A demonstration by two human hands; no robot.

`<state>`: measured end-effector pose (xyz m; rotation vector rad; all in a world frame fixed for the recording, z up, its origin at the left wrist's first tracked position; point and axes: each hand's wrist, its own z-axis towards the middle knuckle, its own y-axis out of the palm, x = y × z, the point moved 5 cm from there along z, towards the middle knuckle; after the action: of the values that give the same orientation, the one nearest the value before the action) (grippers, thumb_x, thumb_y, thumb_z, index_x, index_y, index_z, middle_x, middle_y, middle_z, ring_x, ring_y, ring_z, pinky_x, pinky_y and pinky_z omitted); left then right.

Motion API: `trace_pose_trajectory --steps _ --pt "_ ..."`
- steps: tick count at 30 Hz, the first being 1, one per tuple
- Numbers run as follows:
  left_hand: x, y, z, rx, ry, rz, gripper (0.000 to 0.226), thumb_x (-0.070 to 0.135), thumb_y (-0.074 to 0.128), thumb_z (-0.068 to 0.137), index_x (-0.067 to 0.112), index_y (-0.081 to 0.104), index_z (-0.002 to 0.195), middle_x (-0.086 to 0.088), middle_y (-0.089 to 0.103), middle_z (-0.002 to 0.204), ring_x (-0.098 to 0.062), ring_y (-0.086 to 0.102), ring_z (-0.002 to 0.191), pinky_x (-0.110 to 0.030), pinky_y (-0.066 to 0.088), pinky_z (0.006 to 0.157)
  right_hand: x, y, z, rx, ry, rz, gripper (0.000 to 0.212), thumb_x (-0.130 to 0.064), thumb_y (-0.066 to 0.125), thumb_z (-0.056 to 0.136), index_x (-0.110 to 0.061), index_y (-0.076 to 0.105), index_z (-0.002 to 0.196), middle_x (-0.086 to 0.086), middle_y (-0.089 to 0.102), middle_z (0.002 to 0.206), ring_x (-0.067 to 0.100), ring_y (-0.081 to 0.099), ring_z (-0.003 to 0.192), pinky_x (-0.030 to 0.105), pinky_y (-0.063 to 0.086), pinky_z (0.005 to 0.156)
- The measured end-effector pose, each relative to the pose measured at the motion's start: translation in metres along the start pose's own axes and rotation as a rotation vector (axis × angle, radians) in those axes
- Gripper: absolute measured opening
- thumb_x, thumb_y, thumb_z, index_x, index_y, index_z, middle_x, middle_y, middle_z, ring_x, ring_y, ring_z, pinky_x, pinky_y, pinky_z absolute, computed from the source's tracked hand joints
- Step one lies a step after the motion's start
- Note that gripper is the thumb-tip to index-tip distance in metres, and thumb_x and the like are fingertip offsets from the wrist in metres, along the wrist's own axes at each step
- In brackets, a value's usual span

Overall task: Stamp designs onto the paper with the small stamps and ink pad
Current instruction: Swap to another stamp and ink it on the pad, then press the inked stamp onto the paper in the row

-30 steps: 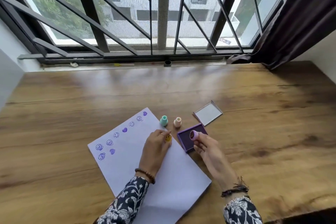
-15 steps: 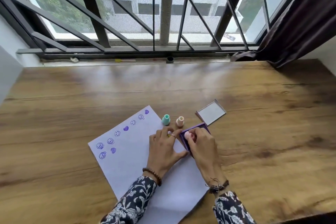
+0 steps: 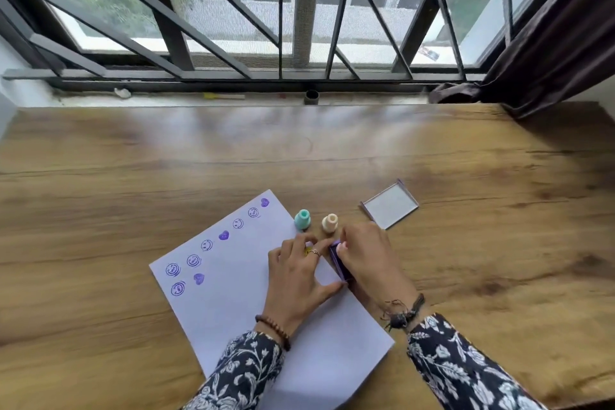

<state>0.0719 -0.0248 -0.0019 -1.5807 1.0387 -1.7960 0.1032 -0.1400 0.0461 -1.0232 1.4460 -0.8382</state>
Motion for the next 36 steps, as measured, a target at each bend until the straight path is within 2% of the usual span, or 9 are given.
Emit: trace_pose_trajectory --steps 4,7,10,14,17,20,23,29,36 --pt "0.0 0.001 0.0 0.006 0.008 -0.005 0.062 0.059 0.065 0.061 0.038 0.051 0.118 0.002 0.055 0.116 -0.02 0.05 0.106 -0.03 0.02 0.078 -0.002 0.001 -0.005 0.009 -0.06 -0.003 0.011 -0.009 0.049 0.084 -0.005 0.056 0.077 0.018 0.066 0.086 0.035 0.06 0.083 0.031 0.033 0.061" --pt "0.001 0.0 -0.001 -0.001 0.011 -0.017 0.063 0.057 0.066 0.063 0.037 0.049 0.12 -0.001 0.054 0.119 -0.022 0.048 0.109 -0.034 0.025 0.083 -0.004 0.006 -0.012 0.03 -0.074 -0.027 0.011 -0.008 0.045 0.087 -0.009 0.05 0.077 0.017 0.064 0.088 0.035 0.06 0.082 0.035 0.037 0.063" --pt "0.001 -0.001 -0.005 -0.026 0.047 0.006 0.071 0.058 0.063 0.067 0.033 0.041 0.13 -0.002 0.049 0.127 -0.023 0.043 0.117 -0.035 0.026 0.09 0.004 0.004 -0.013 0.039 0.033 0.068 0.018 -0.009 0.052 0.084 -0.015 0.044 0.069 0.015 0.065 0.084 0.032 0.059 0.08 0.032 0.035 0.061" --pt "-0.013 -0.022 -0.028 0.047 0.038 0.013 0.077 0.056 0.065 0.069 0.024 0.038 0.133 -0.005 0.049 0.132 -0.025 0.045 0.12 -0.041 0.035 0.096 0.01 0.0 -0.025 0.117 0.185 0.224 0.013 -0.02 0.058 0.084 -0.012 0.056 0.073 0.01 0.065 0.076 0.029 0.058 0.075 0.035 0.042 0.061" --pt "-0.043 -0.052 -0.057 0.204 -0.015 0.056 0.069 0.046 0.072 0.069 0.019 0.047 0.127 -0.007 0.058 0.122 -0.025 0.053 0.112 -0.044 0.044 0.087 -0.023 0.009 -0.042 0.207 0.18 0.443 0.005 -0.023 0.063 0.082 -0.021 0.063 0.078 0.002 0.065 0.075 0.016 0.058 0.069 0.018 0.038 0.055" --pt "-0.081 -0.083 -0.083 0.318 -0.107 0.092 0.067 0.05 0.069 0.07 0.018 0.049 0.125 -0.006 0.06 0.12 -0.019 0.044 0.112 -0.044 0.044 0.086 -0.072 0.036 -0.05 0.161 0.127 0.661 0.008 -0.021 0.067 0.082 -0.018 0.068 0.09 -0.003 0.065 0.081 0.006 0.061 0.076 -0.001 0.04 0.061" --pt "-0.115 -0.107 -0.099 0.329 -0.235 0.12 0.07 0.062 0.048 0.069 0.02 0.05 0.125 -0.004 0.057 0.127 -0.018 0.039 0.115 -0.044 0.039 0.085 -0.113 0.058 -0.05 0.117 0.039 0.689 0.007 -0.02 0.065 0.084 -0.018 0.066 0.091 0.0 0.065 0.089 0.005 0.061 0.079 0.008 0.048 0.068" --pt "-0.154 -0.106 -0.103 0.152 -0.302 0.119 0.085 0.058 0.069 0.066 0.026 0.033 0.136 0.003 0.033 0.148 -0.022 0.027 0.135 -0.044 0.017 0.105 -0.148 0.077 -0.031 0.075 -0.046 0.464 0.012 -0.017 0.055 0.089 -0.01 0.064 0.095 0.008 0.06 0.097 0.02 0.059 0.083 0.037 0.051 0.08" --pt "-0.156 -0.104 -0.103 0.168 -0.292 0.114 0.086 0.063 0.064 0.065 0.026 0.033 0.136 0.006 0.033 0.148 -0.018 0.028 0.134 -0.037 0.011 0.104 -0.163 0.086 -0.029 0.029 -0.142 0.218 0.016 -0.018 0.046 0.093 -0.007 0.058 0.093 0.011 0.057 0.099 0.03 0.058 0.083 0.035 0.044 0.07"
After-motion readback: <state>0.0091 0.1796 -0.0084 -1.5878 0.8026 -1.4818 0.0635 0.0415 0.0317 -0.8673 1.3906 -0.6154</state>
